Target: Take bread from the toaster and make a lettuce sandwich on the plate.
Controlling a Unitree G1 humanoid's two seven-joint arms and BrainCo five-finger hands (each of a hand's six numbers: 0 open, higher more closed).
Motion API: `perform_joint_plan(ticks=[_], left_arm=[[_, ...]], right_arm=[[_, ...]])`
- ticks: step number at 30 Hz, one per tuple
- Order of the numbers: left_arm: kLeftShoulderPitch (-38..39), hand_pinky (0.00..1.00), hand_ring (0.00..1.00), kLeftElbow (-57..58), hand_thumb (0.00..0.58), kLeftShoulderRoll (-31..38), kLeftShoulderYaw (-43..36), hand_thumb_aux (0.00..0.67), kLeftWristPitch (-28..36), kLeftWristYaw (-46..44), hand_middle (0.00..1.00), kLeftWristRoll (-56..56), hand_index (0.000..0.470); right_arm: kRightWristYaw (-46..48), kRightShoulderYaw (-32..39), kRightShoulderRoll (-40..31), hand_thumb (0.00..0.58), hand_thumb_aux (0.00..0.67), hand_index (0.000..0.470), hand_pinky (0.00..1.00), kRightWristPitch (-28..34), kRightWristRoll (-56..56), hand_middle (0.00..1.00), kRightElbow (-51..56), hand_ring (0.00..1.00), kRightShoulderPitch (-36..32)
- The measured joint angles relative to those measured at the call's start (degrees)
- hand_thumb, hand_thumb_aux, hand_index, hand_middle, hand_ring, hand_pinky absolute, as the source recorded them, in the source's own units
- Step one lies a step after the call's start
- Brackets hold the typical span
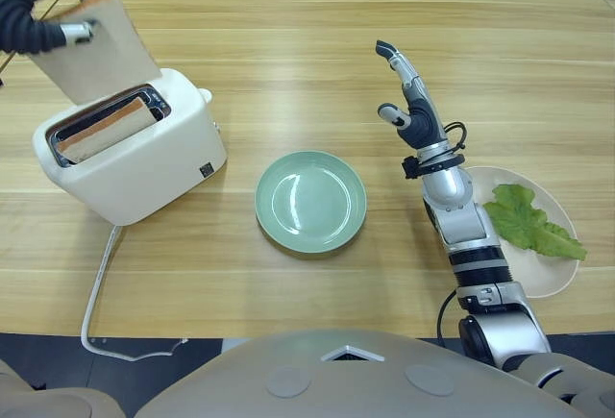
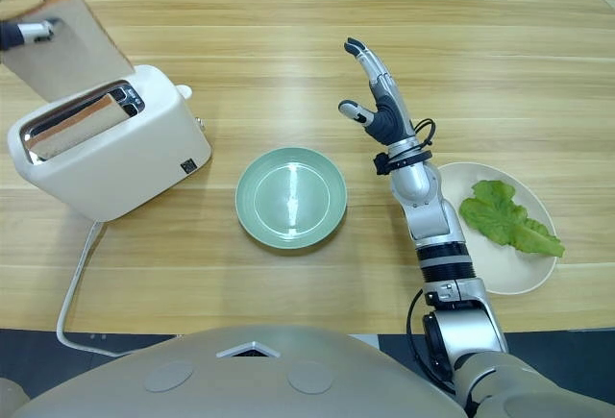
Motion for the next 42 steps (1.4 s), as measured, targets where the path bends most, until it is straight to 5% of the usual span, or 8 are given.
perform_joint_plan(ticks=[8,15,21,33,37,39,40,42], left_arm=[[-7.0,0.00,0.00,-19.7,0.580,-8.2,-3.8,0.670,12.3,-3.9,0.00,-14.0,0.470],[2.3,0.00,0.00,-28.1,0.580,-23.6,-21.1,0.670,20.7,-4.6,0.00,-15.9,0.470],[2.8,0.00,0.00,-13.7,0.580,-37.4,-36.5,0.670,18.4,-4.4,0.00,-7.6,0.470],[2.8,0.00,0.00,10.3,0.580,-43.8,-42.3,0.670,6.7,-1.0,0.00,4.3,0.470],[2.6,0.00,0.00,12.5,0.568,-44.3,-42.0,0.575,4.7,-0.9,0.00,4.7,0.404],[2.3,0.00,0.00,13.1,0.387,-44.5,-41.9,0.284,4.2,-0.9,0.00,5.5,0.199],[2.2,0.00,0.00,13.3,0.075,-44.5,-41.9,0.045,4.1,-0.9,0.00,6.1,0.031],[2.4,0.00,0.00,13.8,0.000,-44.5,-41.8,0.000,4.4,-0.8,0.00,6.6,0.000]], right_arm=[[-0.1,-6.8,-6.4,0.000,0.000,0.000,0.00,3.7,-3.6,0.00,-10.9,0.00,-0.5],[9.8,-12.3,-28.8,0.000,0.000,0.000,0.00,10.5,-19.3,0.00,-9.7,0.00,5.9],[22.8,-18.3,-37.5,0.000,0.000,0.000,0.00,19.3,-17.9,0.00,-4.3,0.00,19.5],[30.7,-14.2,-40.0,0.009,0.005,0.004,0.00,26.0,-15.1,0.00,5.4,0.00,21.8],[31.0,-13.0,-40.5,0.152,0.095,0.066,0.00,25.1,-14.6,0.00,4.1,0.00,22.5],[31.2,-12.8,-40.8,0.261,0.173,0.122,0.00,25.1,-14.6,0.00,2.6,0.00,23.4],[31.4,-12.8,-40.9,0.278,0.187,0.131,0.00,25.1,-14.6,0.00,2.0,0.00,23.7],[31.6,-12.7,-41.1,0.268,0.179,0.125,0.00,25.3,-14.6,0.00,1.2,0.00,24.6]])
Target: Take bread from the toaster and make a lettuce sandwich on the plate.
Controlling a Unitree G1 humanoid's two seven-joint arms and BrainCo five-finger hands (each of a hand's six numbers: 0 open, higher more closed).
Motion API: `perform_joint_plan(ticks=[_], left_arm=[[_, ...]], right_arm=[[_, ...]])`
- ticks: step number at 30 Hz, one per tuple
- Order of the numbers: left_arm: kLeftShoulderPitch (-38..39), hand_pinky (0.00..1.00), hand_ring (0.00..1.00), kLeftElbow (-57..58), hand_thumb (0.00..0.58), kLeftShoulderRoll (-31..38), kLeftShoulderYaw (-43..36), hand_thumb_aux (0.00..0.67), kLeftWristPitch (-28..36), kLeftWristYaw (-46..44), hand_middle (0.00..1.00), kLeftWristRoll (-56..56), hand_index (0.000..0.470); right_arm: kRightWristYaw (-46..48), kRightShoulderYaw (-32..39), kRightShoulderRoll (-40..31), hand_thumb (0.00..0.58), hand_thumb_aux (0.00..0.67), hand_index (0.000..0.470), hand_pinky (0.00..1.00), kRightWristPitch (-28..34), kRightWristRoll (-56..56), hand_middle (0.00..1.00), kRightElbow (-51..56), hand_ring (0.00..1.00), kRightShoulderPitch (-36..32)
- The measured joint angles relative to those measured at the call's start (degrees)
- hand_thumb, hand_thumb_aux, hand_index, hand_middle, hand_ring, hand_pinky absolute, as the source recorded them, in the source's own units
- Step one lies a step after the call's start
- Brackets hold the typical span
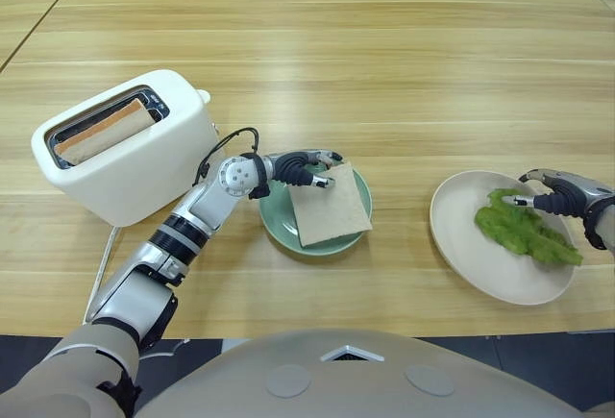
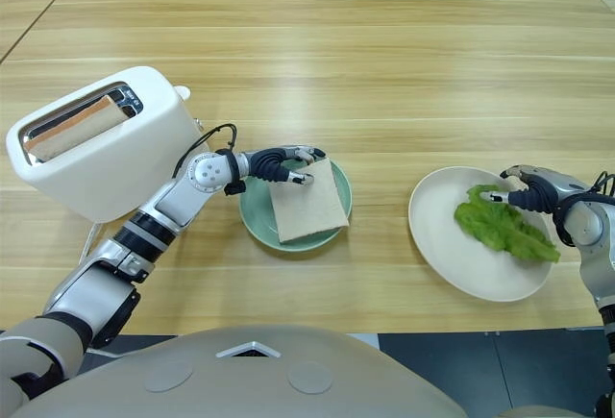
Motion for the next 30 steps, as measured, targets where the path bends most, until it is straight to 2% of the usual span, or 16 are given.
perform_joint_plan(ticks=[1,2,3,5,7,9,11,13,14,15,24,30], left_arm=[[0.0,0.00,0.00,0.1,0.000,0.0,0.1,0.000,0.0,0.0,0.00,0.1,0.000],[0.0,0.00,0.00,0.2,0.000,0.0,0.2,0.000,0.0,0.0,0.00,0.3,0.000],[0.0,0.00,0.00,0.2,0.000,-0.1,0.5,0.000,0.0,0.1,0.00,0.5,0.000],[-0.1,0.00,0.00,0.2,0.000,-0.4,0.9,0.000,0.1,0.1,0.00,0.5,0.000],[-0.1,0.00,0.00,0.2,0.000,-0.6,1.5,0.000,0.5,0.0,0.00,0.4,0.000],[-0.1,0.00,0.00,-0.4,0.000,-0.6,2.3,0.000,0.9,-0.1,0.00,0.3,0.000],[-0.1,0.00,0.00,-1.1,0.000,-0.5,3.0,0.000,1.7,-0.6,0.00,0.3,0.000],[-0.3,0.00,0.00,-2.2,0.000,-0.2,4.3,0.000,2.1,-1.2,0.00,-0.1,0.000],[-0.4,0.00,0.00,-2.6,0.000,-0.1,4.5,0.000,2.2,-1.3,0.00,-0.1,0.000],[-0.4,0.00,0.00,-2.8,0.000,0.0,4.7,0.000,2.3,-1.4,0.00,-0.1,0.000],[-0.4,0.00,0.00,-4.1,0.000,0.0,6.4,0.000,2.7,-1.9,0.00,-0.1,0.000],[-0.4,0.00,0.00,-4.2,0.000,0.0,6.9,0.000,2.7,-2.0,0.00,-0.1,0.000]], right_arm=[[0.0,0.0,0.0,0.325,0.226,0.159,0.00,0.1,0.0,0.00,-0.4,0.00,0.4],[0.0,0.0,0.0,0.349,0.247,0.173,0.00,0.3,0.0,0.00,-0.8,0.00,0.8],[0.1,-0.1,-0.1,0.413,0.310,0.217,0.00,0.6,0.0,0.00,-1.7,0.00,1.6],[0.3,-0.2,-0.5,0.445,0.347,0.243,0.00,0.9,0.0,0.00,-2.7,0.00,2.7],[0.3,-0.4,-0.8,0.443,0.344,0.241,0.00,1.1,0.0,0.00,-3.1,0.00,3.5],[0.3,-0.4,-1.2,0.405,0.302,0.212,0.00,1.3,0.0,0.00,-3.5,0.00,4.4],[0.2,-0.5,-1.2,0.275,0.184,0.129,0.00,1.4,0.0,0.00,-4.2,0.00,5.0],[-0.8,-1.1,-1.4,0.205,0.131,0.092,0.00,0.9,0.0,0.00,-5.3,0.00,5.3],[-1.2,-1.7,-1.5,0.040,0.024,0.017,0.00,0.6,0.0,0.00,-5.9,0.00,5.4],[-1.7,-2.3,-1.8,0.000,0.000,0.000,0.00,0.3,0.0,0.00,-6.5,0.00,5.4],[-5.6,-9.9,-4.3,0.000,0.000,0.000,0.00,-3.4,-0.3,0.00,-12.5,0.00,7.8],[-2.1,-9.1,-4.8,0.000,0.000,0.000,0.00,-7.5,0.0,0.00,-15.2,0.00,11.5]])
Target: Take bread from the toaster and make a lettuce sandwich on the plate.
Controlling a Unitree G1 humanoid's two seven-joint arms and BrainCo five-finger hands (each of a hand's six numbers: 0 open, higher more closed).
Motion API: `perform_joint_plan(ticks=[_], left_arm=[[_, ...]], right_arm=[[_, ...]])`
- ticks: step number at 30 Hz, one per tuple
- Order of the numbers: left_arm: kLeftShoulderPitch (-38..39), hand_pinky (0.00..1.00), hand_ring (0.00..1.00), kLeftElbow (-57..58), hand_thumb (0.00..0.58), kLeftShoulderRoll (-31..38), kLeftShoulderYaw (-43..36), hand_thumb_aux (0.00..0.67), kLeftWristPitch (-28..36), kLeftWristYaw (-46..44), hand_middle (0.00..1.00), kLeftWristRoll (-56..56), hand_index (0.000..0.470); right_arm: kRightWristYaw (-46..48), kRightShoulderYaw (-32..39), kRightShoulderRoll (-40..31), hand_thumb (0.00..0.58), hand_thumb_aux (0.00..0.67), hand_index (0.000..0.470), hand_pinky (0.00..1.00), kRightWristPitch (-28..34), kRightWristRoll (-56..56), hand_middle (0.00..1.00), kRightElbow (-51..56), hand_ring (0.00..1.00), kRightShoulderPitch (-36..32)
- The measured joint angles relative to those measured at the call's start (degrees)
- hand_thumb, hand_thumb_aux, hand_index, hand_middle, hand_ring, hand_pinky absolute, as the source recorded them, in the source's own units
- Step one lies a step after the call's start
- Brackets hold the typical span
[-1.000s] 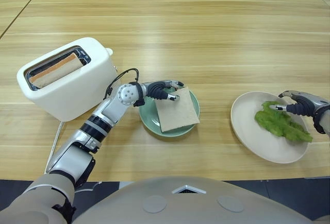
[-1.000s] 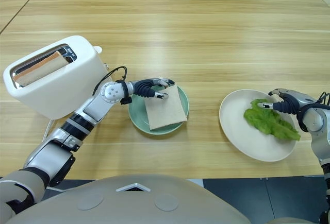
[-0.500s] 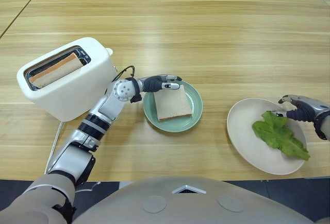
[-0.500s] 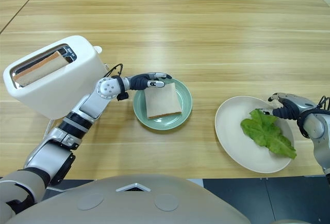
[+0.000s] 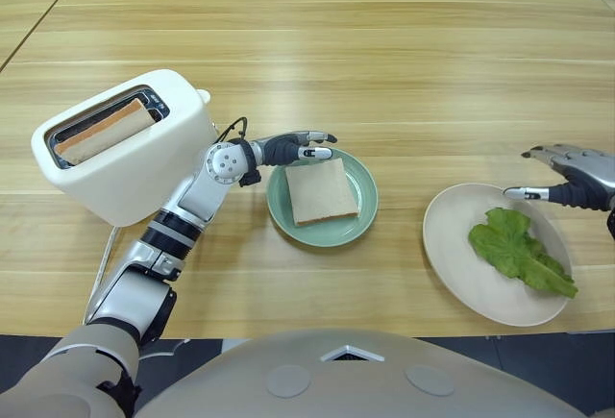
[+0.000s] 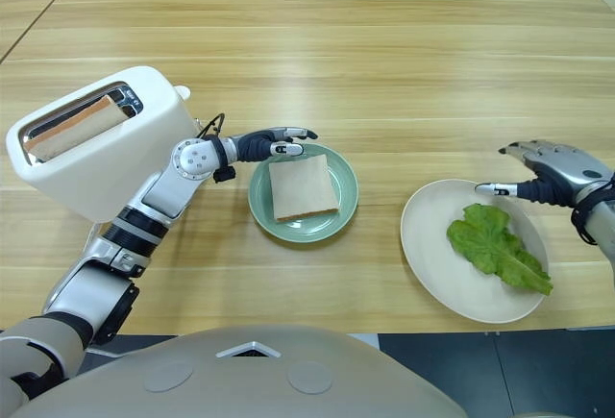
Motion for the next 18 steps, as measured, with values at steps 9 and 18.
perform_joint_plan(ticks=[9,18], left_arm=[[0.0,0.00,0.00,-0.8,0.000,0.1,1.6,0.000,0.1,-0.9,0.00,-0.1,0.000],[0.0,0.00,0.00,-3.6,0.000,0.0,2.0,0.000,1.1,-2.0,0.00,-0.2,0.000]], right_arm=[[3.4,2.9,0.3,0.304,0.208,0.146,0.00,-2.4,0.1,0.00,0.7,0.00,2.7],[4.5,3.6,0.4,0.503,0.426,0.299,0.00,-2.3,-0.1,0.00,2.2,0.00,6.1]])
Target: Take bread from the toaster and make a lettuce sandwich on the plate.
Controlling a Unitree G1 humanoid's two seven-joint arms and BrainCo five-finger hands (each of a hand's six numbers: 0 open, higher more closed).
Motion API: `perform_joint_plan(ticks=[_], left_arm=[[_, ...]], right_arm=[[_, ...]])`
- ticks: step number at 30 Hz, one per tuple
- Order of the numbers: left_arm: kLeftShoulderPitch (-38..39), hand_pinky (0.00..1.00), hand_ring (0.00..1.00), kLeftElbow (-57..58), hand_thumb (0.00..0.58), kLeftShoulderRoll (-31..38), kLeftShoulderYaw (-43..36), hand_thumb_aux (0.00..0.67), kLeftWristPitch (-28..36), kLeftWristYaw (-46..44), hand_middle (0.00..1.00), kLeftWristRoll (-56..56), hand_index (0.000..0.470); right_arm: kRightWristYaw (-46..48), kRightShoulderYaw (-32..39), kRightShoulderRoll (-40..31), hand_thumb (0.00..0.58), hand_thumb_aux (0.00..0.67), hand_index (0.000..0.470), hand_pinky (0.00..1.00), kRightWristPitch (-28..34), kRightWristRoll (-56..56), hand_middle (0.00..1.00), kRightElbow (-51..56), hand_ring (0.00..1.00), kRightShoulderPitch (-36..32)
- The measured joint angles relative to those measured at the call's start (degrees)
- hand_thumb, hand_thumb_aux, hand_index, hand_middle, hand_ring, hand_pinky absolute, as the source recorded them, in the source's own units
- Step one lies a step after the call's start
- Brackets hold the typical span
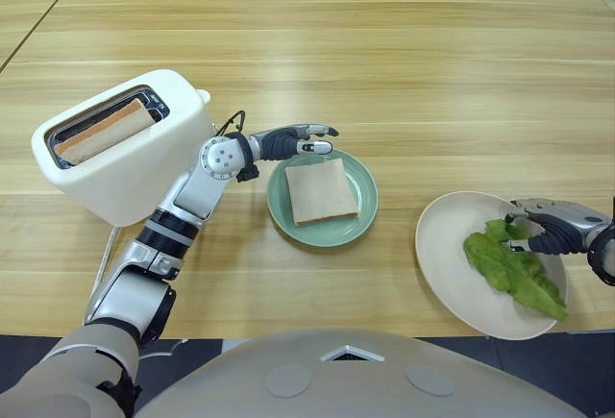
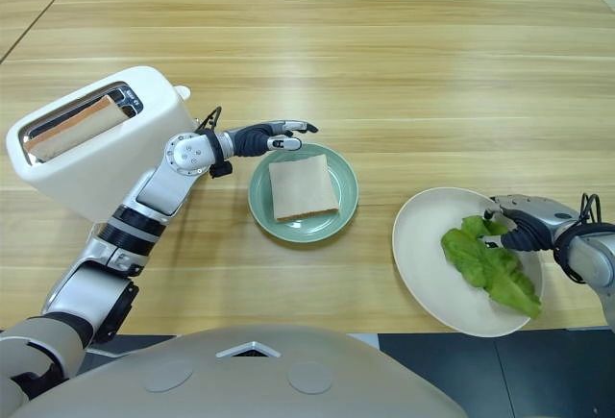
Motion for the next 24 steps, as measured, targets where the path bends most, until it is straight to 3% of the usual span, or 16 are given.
perform_joint_plan(ticks=[4,7,8,14,24], left_arm=[[0.0,0.00,0.00,-0.5,0.000,0.0,0.4,0.000,0.2,-0.1,0.00,-0.1,0.000],[0.1,0.00,0.00,-0.7,0.000,0.0,0.4,0.000,0.3,-0.1,0.00,-0.1,0.000],[0.1,0.00,0.00,-0.8,0.000,0.0,0.4,0.000,0.3,-0.1,0.00,-0.1,0.000],[0.1,0.00,0.00,-1.0,0.000,-0.1,0.4,0.000,0.4,-0.1,0.00,-0.1,0.000],[0.1,0.00,0.00,-0.5,0.000,-0.6,0.6,0.000,0.4,0.1,0.00,-0.4,0.000]], right_arm=[[-0.5,1.1,0.0,0.528,0.470,0.330,0.00,-0.3,0.0,0.00,0.6,0.00,-0.7],[-1.3,2.6,0.2,0.580,0.657,0.461,0.00,-0.5,0.0,0.00,1.1,0.00,-2.3],[-1.5,2.9,0.2,0.580,0.670,0.470,0.00,-0.5,0.0,0.00,1.2,0.00,-2.8],[-4.3,5.2,0.5,0.580,0.670,0.470,0.00,-1.0,-0.1,0.00,2.9,0.00,-6.0],[-13.7,13.2,1.1,0.580,0.670,0.470,0.00,-4.1,-4.0,0.00,21.9,0.00,-21.6]])
